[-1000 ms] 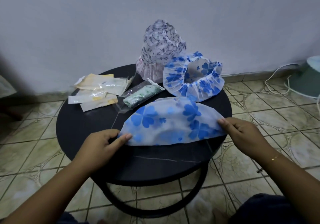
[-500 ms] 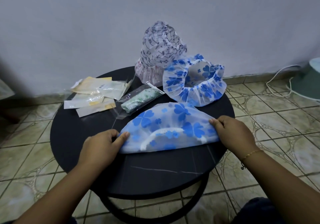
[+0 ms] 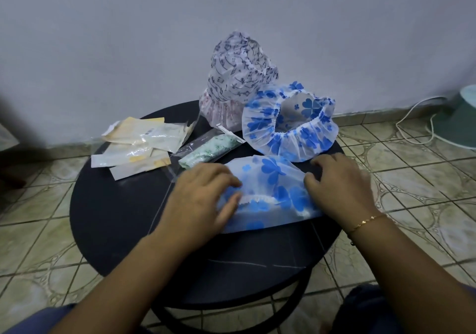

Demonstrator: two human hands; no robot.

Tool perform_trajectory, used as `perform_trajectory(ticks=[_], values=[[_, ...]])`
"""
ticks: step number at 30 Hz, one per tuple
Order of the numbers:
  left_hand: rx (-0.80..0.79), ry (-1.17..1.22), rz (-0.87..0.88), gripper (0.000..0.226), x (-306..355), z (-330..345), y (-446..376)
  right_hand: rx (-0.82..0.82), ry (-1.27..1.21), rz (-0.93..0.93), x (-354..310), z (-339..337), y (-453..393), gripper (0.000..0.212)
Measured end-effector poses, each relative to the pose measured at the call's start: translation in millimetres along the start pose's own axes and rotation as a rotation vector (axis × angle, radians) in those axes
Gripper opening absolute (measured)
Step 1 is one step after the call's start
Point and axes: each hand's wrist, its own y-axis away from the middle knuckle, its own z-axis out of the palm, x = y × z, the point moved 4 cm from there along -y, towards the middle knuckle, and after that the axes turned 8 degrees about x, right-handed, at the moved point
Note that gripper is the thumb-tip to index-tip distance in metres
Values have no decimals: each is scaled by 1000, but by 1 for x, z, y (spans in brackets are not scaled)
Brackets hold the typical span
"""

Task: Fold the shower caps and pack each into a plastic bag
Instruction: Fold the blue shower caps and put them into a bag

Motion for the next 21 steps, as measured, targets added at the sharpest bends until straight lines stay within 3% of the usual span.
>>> perform_trajectory(ticks=[3,9,14,21], values=[[-138,-18,106,30,6,30,0,20,-232,-100,-16,5,-8,25],[-424,-30,27,64,-7,60,3,-193,-345,-51,-17,38,-23,26],[-538,-77,-52,69,-12,64,4,-320,-533,98,-10,52,-29,30],[-596,-67,-101,72,-13,66,6,-418,-582,216,-11,54,-35,30]])
